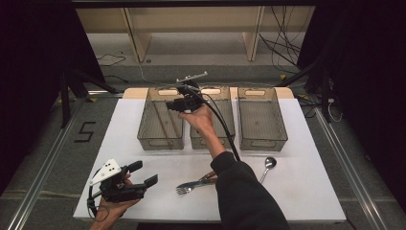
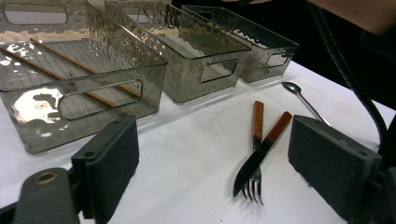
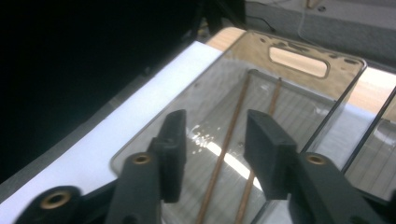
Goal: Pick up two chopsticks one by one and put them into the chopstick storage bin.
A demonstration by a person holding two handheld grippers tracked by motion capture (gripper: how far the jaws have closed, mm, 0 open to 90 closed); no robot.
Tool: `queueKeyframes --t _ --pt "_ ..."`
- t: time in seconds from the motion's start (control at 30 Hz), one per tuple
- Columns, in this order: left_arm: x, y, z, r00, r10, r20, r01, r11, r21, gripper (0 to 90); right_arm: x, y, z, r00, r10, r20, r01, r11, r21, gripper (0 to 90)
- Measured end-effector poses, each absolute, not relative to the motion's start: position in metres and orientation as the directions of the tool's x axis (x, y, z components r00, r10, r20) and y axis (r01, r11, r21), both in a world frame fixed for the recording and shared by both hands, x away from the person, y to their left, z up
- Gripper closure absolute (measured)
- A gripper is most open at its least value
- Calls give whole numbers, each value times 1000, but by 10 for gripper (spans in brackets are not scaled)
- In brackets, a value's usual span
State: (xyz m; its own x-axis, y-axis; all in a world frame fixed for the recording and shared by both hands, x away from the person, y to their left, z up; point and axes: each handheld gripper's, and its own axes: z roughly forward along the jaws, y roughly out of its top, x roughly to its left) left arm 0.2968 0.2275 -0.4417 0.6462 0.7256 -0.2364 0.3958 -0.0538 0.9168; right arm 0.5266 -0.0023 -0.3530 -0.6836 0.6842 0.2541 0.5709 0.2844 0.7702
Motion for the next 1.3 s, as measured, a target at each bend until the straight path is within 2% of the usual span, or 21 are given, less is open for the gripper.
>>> queueKeyframes --t 0.17,0.33,0.83,1.3 --pt "297 227 -442 646 726 -236 396 -55 916 159 510 -18 -345 -739 644 198 522 361 773 465" --pt "297 226 -442 644 727 -238 399 -53 915 159 494 -36 -341 -777 609 162 483 410 774 423" --pt "297 226 -443 643 728 -236 400 -56 915 159 451 -82 -337 -827 555 82 406 491 771 363" --pt "297 225 -443 643 729 -234 403 -62 913 159 416 -116 -351 -813 577 73 427 506 750 326"
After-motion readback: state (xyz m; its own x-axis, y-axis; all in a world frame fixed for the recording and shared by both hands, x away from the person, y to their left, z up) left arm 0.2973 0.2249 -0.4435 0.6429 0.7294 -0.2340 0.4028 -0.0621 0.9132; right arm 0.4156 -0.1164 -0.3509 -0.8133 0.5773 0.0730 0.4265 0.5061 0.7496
